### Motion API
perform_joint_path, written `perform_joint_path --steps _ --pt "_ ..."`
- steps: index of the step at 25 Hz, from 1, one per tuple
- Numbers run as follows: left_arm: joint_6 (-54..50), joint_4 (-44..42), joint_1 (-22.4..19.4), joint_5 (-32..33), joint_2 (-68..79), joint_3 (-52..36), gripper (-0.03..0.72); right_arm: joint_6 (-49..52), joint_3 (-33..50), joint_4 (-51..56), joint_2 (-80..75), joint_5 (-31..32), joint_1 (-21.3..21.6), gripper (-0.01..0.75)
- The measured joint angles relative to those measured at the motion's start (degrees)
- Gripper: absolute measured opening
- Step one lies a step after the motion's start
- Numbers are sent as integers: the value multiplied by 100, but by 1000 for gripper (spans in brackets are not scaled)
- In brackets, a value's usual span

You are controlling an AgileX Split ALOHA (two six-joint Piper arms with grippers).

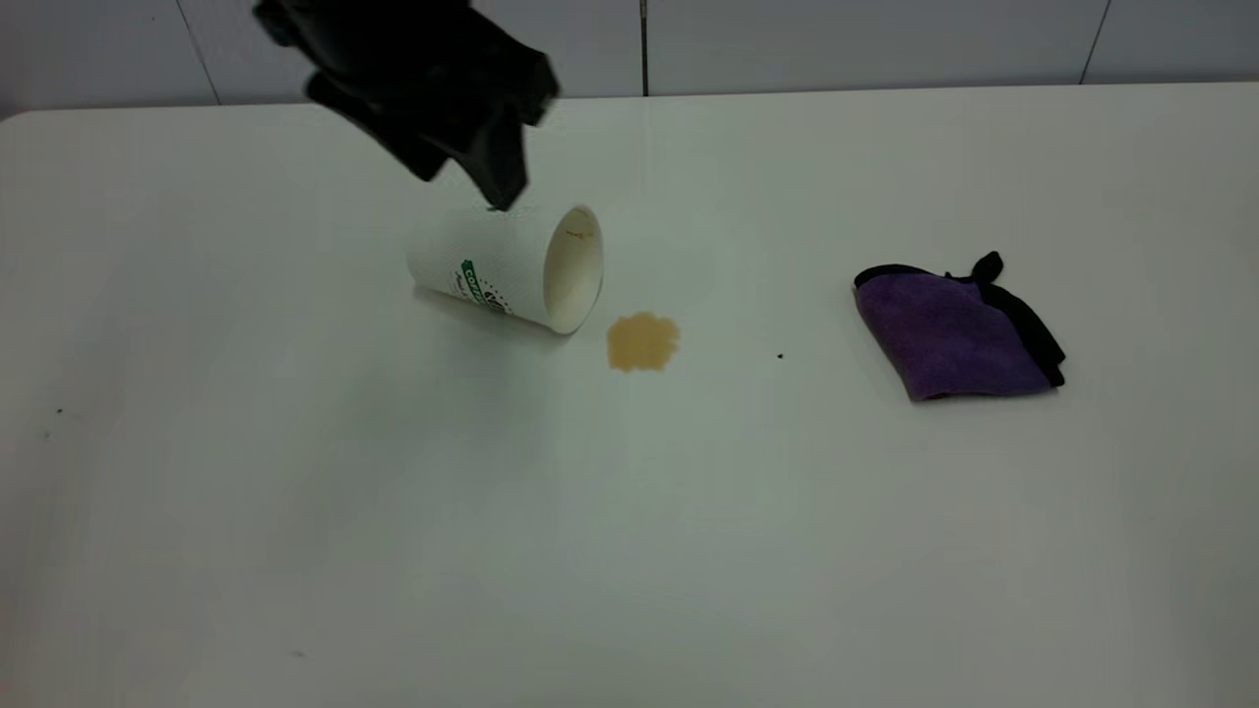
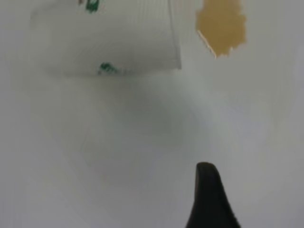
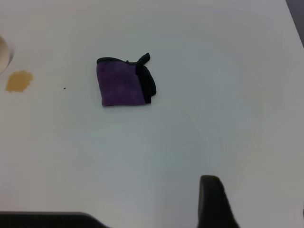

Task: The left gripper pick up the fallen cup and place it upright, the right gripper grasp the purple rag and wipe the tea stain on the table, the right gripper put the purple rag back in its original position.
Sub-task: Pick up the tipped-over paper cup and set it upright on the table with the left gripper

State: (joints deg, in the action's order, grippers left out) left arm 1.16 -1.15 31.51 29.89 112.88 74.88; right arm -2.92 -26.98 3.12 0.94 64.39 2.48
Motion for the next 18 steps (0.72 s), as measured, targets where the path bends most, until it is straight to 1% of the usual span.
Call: perform_joint_path --steps 4,10,13,18 --pt "-753 -1057 457 746 935 1210 518 0 0 0 0 0 0 480" --pt "-2167 -2824 981 1574 2210 2868 518 0 0 0 0 0 0 480" --pt "-2562 -3421 1169 1865 2780 3471 518 0 0 0 0 0 0 480" --pt "-2944 -3932 1305 2182 3534 4146 518 0 0 0 0 0 0 480"
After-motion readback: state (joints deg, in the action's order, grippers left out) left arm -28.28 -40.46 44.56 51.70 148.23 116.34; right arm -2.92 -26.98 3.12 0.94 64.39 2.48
